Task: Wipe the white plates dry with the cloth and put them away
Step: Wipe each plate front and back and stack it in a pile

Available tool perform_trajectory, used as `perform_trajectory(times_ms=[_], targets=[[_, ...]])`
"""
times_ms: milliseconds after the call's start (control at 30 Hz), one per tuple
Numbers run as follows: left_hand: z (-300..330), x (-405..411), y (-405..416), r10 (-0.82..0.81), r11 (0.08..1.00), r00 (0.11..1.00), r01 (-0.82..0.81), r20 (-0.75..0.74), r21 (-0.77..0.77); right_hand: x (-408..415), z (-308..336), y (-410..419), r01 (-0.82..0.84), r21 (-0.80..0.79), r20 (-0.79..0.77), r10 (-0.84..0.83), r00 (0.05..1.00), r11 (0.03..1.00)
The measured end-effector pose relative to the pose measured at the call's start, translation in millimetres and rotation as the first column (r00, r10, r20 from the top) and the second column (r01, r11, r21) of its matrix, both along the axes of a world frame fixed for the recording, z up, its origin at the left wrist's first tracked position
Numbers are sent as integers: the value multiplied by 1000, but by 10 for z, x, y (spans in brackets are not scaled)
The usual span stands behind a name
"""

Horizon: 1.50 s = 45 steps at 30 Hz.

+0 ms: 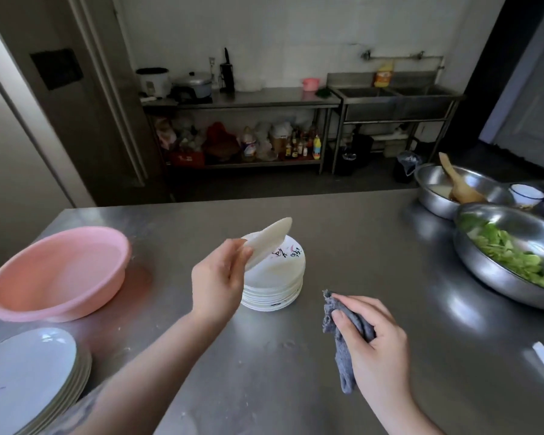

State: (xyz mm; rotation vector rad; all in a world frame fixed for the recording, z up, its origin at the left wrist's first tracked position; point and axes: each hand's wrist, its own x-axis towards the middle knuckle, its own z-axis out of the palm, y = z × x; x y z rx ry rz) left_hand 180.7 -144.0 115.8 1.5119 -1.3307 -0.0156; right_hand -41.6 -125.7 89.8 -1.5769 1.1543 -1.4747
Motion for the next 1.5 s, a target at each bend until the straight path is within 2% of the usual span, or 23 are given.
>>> perform_trajectory(times_ms=[67,133,200,300,433,567,767,900,1033,1200,1333,1400,1500], targets=[[-88,18,-183,-21,999,974,12,227,37,-22,-2,-17,3,9,-7,-3,1000,1000],[-179,34,-311,-60,996,940,31,335,89,-58,-19,-15,-9,23,-27,10,1000,1000],[-273,43,-400,-80,996,890,56,448,68,-110,-40,3,-9,15,-67,10,998,1000],[-372,51,-499,-113,993,851,105,512,45,-196,-72,19,14,17,-105,-12,994,1000],[-581,96,-532,-208,978,809,155,550,142,-248,-108,22,19,33,-90,-16,996,999],[-767,148,-552,-225,969,837,138,499,206,-239,-143,20,11,42,-83,-7,997,999],[-919,104,-677,-391,832,874,201,289,517,-196,-190,8,-9,49,-81,13,997,999],[-966,37,-694,-344,820,920,196,188,537,-191,-213,12,-34,45,-81,38,996,998],[-980,6,-648,-329,807,931,191,157,560,-201,-232,28,-71,69,-89,77,993,995],[-905,-49,-437,-241,842,961,138,135,521,-194,-266,21,-135,76,-120,143,982,988],[-876,-24,60,-125,862,991,80,57,501,-158,-316,48,-247,82,-229,260,938,965],[-923,-9,428,-32,861,999,7,40,508,-120,-352,63,-314,72,-287,321,903,947],[-1015,36,1023,193,866,978,-130,-82,483,10,-410,91,-405,64,-368,399,840,912]])
